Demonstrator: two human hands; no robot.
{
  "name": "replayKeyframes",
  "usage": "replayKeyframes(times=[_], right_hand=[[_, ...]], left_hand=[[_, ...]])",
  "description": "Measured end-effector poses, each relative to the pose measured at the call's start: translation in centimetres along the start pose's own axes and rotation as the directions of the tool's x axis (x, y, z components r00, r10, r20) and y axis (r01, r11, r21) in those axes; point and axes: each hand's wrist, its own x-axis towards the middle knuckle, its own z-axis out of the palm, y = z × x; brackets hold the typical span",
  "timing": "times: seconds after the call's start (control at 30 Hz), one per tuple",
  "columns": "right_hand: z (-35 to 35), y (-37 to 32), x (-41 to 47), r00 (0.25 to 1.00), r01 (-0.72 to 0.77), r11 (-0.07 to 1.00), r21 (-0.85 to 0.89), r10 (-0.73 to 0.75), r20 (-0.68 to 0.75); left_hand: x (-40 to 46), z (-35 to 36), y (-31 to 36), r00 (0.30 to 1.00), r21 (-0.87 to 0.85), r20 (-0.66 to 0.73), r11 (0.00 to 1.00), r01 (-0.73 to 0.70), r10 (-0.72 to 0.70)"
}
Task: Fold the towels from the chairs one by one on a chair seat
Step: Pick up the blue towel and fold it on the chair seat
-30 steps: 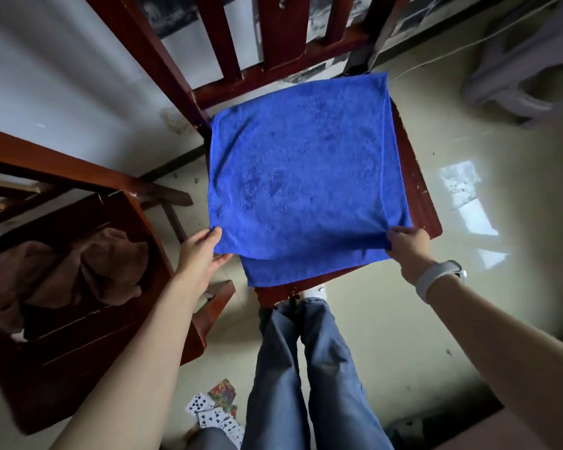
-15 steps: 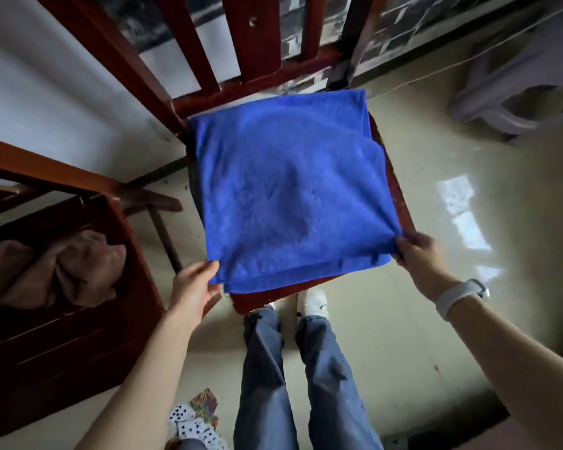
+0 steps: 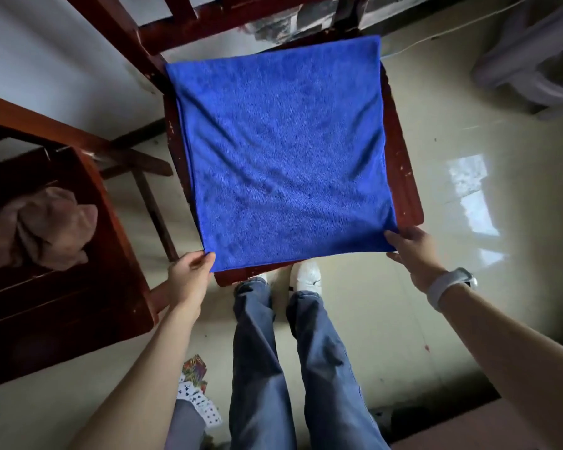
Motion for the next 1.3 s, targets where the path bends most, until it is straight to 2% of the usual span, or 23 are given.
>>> replayKeyframes(times=[0.17,0.23,0.3,0.33,0.37,0.43,0.5,0.57,0.63,0.7,0.8,0.9,1.03,1.2,1.3], right_hand=[[0.5,0.0,0.4,0.996,-0.082,0.993,0.086,0.085,-0.03],[0.4,0.1,0.6,0.997,-0.068,0.997,-0.049,0.065,-0.047],[0.1,-0.2,0.6,0.997,0.011,0.96,-0.281,-0.031,-0.066],[-0.1,-0.8,0.4,0.994,0.062,0.941,-0.334,-0.09,-0.068],[-0.3,-1.8,0.1,0.987,0.122,0.938,-0.323,-0.149,-0.059],[-0.7,-4.8,-0.6,0.951,0.292,0.945,-0.15,-0.303,-0.061],[-1.4,-8.2,-1.5,0.877,0.467,0.884,0.023,-0.46,-0.137],[-1.8,-10.0,-2.0,0.851,0.522,0.829,0.198,-0.493,-0.182],[-1.2,-9.2,-1.6,0.905,0.426,0.878,0.221,-0.413,-0.105],[-0.4,-6.2,-0.8,0.969,0.243,0.962,0.121,-0.245,0.003],[-0.2,-1.9,0.5,1.0,0.009,1.0,0.006,-0.009,-0.03],[-0.7,-0.1,1.4,0.994,-0.029,0.998,-0.05,0.024,-0.109],[-0.6,0.1,1.6,0.997,-0.025,0.998,-0.06,0.02,-0.08],[-0.2,-0.6,1.2,0.991,-0.125,0.99,0.064,0.128,-0.043],[-0.2,-0.8,0.9,0.983,-0.182,0.966,0.184,0.186,0.0]], left_hand=[[-0.5,0.5,0.1,0.996,0.073,-0.077,0.997,-0.032,0.038],[-0.7,0.5,0.4,0.991,0.113,-0.123,0.993,-0.042,0.056],[-0.8,0.2,1.1,0.986,0.157,-0.152,0.986,-0.051,0.075],[-0.8,-0.1,1.8,0.989,0.144,-0.13,0.988,-0.057,0.076],[-0.9,-0.5,2.8,0.994,0.072,-0.075,0.995,-0.074,0.079],[-0.9,-1.6,5.5,0.992,-0.237,0.066,0.967,-0.093,0.111],[-0.8,-3.1,8.4,0.982,-0.545,0.106,0.835,-0.073,0.155],[-0.1,-3.8,9.8,0.975,-0.693,0.107,0.718,-0.067,0.195],[0.0,-3.1,9.3,0.982,-0.642,0.117,0.766,-0.036,0.145],[0.1,-1.6,6.8,0.989,-0.486,0.146,0.871,0.069,0.003],[0.3,-0.6,2.6,0.983,-0.264,0.119,0.95,0.167,-0.14],[0.2,-0.6,0.4,0.988,-0.14,0.062,0.979,0.149,-0.142],[-0.6,-0.3,0.1,0.981,-0.189,0.108,0.966,0.179,-0.161],[-0.4,-0.1,0.0,0.997,-0.063,0.04,0.996,0.067,-0.064],[-0.1,-0.1,-0.2,0.998,-0.063,0.03,0.996,0.063,-0.061]])
